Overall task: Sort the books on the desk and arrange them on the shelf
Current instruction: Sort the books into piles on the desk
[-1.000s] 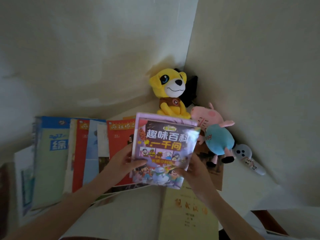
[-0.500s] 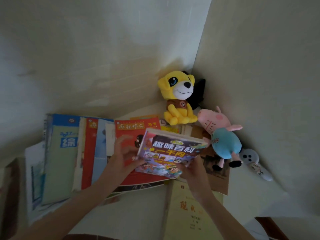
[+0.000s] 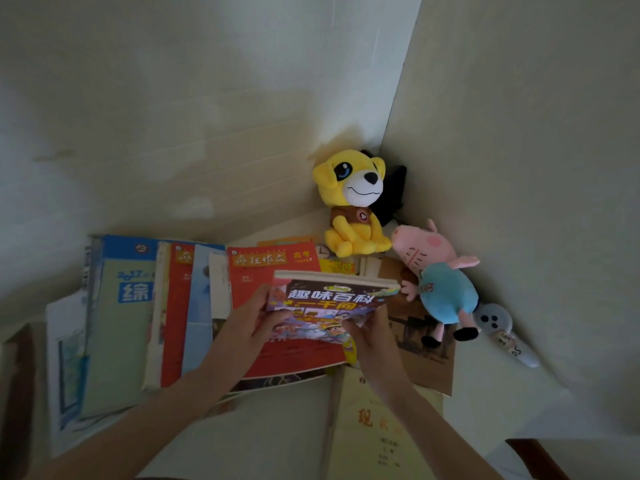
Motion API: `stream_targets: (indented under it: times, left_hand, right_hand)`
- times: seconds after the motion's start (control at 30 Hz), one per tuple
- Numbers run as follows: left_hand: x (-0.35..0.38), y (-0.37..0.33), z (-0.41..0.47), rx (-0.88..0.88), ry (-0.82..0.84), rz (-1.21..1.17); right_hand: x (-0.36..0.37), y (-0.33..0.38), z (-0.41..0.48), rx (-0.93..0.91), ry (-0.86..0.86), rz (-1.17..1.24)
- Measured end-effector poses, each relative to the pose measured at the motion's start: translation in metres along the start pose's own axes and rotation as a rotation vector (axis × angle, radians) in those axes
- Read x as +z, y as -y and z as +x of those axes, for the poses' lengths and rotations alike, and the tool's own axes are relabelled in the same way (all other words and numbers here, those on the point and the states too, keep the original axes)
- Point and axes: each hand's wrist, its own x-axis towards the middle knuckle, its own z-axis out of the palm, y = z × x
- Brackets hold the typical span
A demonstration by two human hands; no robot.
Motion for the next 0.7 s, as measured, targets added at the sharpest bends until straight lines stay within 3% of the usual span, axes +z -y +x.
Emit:
stream_targets:
  times: [0.13, 0.3, 0.47, 0.7]
  left_hand:
    - [0.006, 0.001, 0.003, -0.04, 0.032, 0.037]
    - [0.002, -0.004, 0.01, -0.055, 0.108, 0.116]
    - [-0.01, -0.012, 0.003, -0.098, 0.024, 0.03]
    - [-0.055, -0.05, -0.028, -0.097, -0.195, -0.178]
  right_hand:
    - [0.005, -0.007, 0.0, 0.081, 0.03, 0.032]
    - [0.001, -0.004, 0.004, 0.056, 0.037, 0.063]
    - [-0.004, 0.017, 0.002, -0.022, 0.08, 0.183]
    - [-0.004, 0.081, -0.011, -0.461, 0.114, 0.064]
